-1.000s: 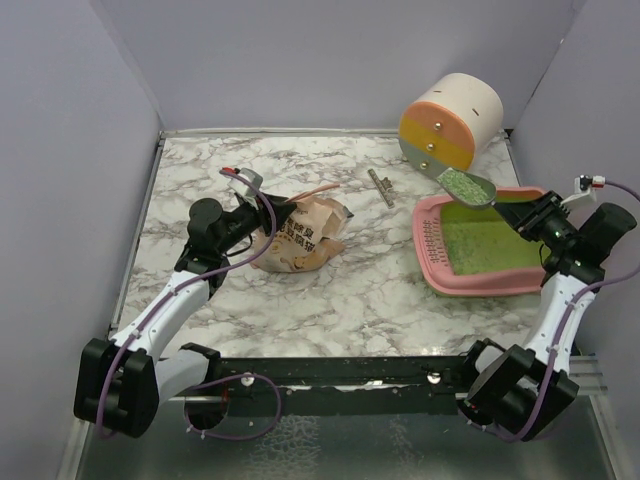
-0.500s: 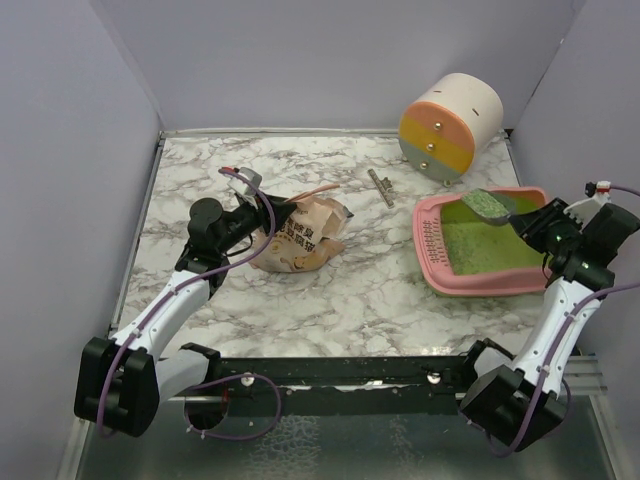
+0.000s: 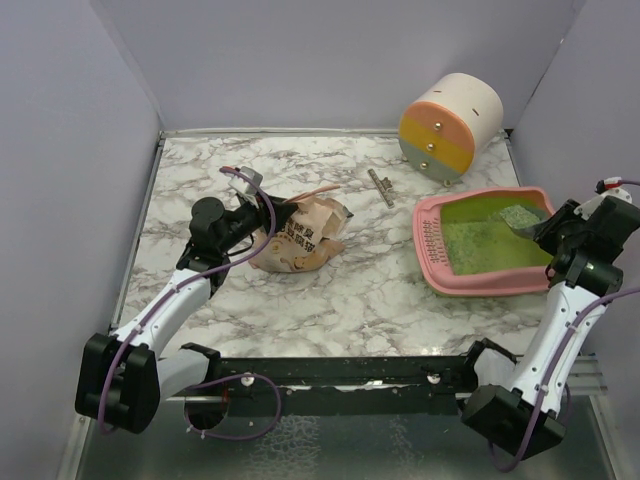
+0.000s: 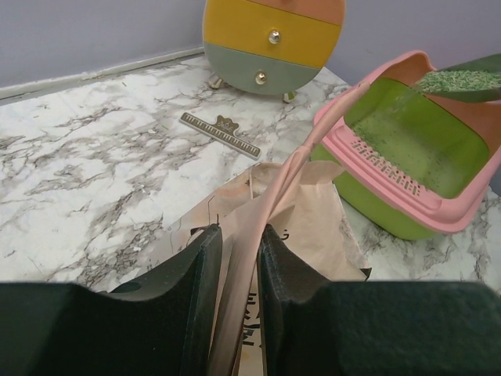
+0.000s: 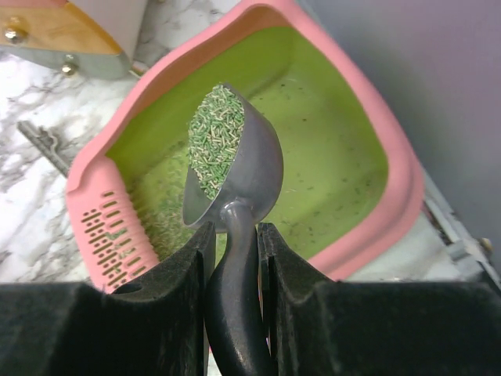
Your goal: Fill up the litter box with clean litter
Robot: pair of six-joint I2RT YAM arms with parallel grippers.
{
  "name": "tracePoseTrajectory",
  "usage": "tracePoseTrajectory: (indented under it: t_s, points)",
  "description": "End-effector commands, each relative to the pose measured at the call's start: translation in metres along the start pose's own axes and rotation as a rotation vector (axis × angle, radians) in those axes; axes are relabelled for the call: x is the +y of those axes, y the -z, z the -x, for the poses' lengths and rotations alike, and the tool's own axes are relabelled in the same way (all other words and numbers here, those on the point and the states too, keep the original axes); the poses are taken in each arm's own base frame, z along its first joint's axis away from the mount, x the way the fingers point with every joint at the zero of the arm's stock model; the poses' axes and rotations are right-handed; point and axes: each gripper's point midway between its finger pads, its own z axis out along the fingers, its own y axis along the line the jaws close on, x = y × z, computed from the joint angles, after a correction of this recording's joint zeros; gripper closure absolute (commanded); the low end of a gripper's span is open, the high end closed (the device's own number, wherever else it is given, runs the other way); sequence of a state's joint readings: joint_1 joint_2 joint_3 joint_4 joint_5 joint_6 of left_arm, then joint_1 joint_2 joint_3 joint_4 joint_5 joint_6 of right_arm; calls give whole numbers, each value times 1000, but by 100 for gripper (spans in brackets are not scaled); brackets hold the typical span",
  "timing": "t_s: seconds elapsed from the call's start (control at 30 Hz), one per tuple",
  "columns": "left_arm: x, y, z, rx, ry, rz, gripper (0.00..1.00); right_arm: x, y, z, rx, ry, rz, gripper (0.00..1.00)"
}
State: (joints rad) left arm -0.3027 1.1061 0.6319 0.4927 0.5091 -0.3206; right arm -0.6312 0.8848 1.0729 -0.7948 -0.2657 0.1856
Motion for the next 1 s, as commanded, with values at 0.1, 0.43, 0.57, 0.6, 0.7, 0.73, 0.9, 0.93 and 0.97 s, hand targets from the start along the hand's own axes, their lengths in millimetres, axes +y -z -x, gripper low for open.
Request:
tracePoseTrajectory:
  t_s: [0.1,0.43,0.57,0.6,0.7,0.73,0.9,0.93,0.97]
  points:
    - [-5,-2,-6,13,16,-27,74,-11,30,35,-108,136,-174,99]
    - [-5,-2,-6,13,11,-25,74,4,33,43,-55,173,-137,99]
    - [-4,-2,-7,14,10,-25,74,13,21,33,38,190,-105,99]
    - [-4,-2,-7,15,12,-25,74,14,17,30,63,195,-101,99]
    - [-4,-2,-8,15,11,-24,74,19,10,20,126,214,-96,99]
    - [-4,-2,-7,15,12,-21,74,20,7,17,142,226,-103,99]
    - [-3,-2,-8,15,14,-18,74,26,-1,4,217,281,-124,99]
    - [-3,-2,-8,16,13,-18,74,27,-1,5,217,288,-127,99]
    - [-3,-2,-8,16,14,-18,74,27,-1,6,219,295,-136,99]
